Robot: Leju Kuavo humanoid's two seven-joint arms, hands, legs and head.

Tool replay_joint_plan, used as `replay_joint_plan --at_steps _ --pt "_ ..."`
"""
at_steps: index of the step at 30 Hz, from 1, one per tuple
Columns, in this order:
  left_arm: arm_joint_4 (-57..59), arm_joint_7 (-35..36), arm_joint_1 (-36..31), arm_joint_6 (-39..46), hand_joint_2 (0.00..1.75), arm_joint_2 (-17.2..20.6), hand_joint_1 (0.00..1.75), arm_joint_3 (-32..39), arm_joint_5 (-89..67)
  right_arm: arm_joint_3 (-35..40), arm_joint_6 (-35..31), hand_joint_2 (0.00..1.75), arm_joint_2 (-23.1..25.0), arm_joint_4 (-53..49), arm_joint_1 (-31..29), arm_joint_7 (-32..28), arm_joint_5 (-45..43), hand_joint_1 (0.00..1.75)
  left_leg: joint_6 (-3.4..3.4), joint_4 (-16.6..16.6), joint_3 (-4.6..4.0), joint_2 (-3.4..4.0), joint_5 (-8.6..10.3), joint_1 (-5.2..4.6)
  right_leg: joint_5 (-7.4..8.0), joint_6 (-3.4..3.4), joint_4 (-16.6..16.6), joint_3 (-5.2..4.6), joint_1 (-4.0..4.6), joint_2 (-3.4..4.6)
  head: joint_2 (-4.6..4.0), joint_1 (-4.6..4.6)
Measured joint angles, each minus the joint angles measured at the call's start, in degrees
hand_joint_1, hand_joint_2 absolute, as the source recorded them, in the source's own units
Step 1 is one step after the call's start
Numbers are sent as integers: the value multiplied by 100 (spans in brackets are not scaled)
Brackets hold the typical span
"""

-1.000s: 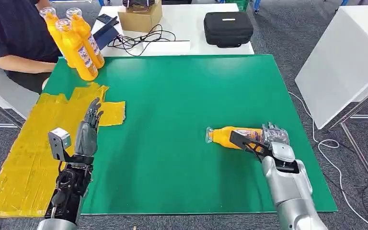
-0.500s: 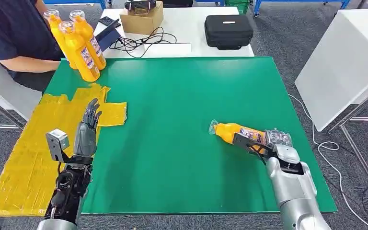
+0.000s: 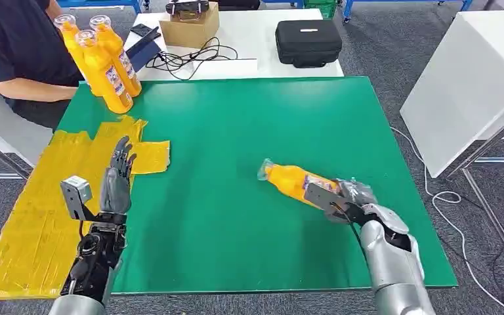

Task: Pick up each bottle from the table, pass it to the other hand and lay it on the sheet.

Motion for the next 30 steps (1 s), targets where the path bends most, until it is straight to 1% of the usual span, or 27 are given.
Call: replay_joint_plan --at_steps 1,3,6,9,11,14,21,26,30 --pt "93 85 -53 -100 175 17 0 0 212 15 -4 175 126 -97 8 -115 -464 175 -1 0 -9 -1 3 -1 2 1 4 -8 -1 -1 0 2" --pt "251 280 -140 -339 175 33 0 2 667 88 -40 175 352 -267 -112 -159 -1051 175 -2 1 -19 -1 5 -1 2 2 11 -22 0 -2 0 2" --pt "513 476 -260 -646 175 35 0 -24 1384 379 -392 175 526 -230 -591 -111 -1813 175 -3 1 -27 1 6 -1 2 2 13 -32 0 -1 0 0" --pt "692 491 -391 -673 175 35 0 -202 1697 845 -854 175 596 94 -1033 -106 -2327 175 -3 2 -30 -1 6 -2 2 3 13 -34 -2 -2 0 0" --pt "758 500 -446 -660 175 35 0 -291 1803 1135 -1036 175 640 267 -1176 -106 -2486 175 -3 2 -35 -11 5 -4 2 3 13 -38 -5 -4 0 0" --pt "813 515 -462 -631 175 37 0 -391 1892 1401 -1117 175 638 409 -1251 -106 -2595 175 -3 2 -51 -14 5 -7 1 4 13 -52 -8 -8 0 2" --pt "889 561 -465 -666 175 50 0 -483 2072 1655 -1156 175 640 586 -1295 -87 -2759 175 -2 3 -65 -14 5 -9 2 4 13 -66 -8 -7 0 0" --pt "640 940 -398 -603 175 -100 0 -691 2452 1997 -1471 175 887 1012 -1379 64 -3051 175 -3 3 -68 -12 5 -6 2 3 13 -72 -7 -7 0 0" --pt "454 1099 -370 -480 175 -247 0 -949 2638 2206 -1633 175 1104 1387 -1425 237 -3216 175 -3 3 -74 -14 5 -6 1 3 13 -76 -7 -8 0 0"
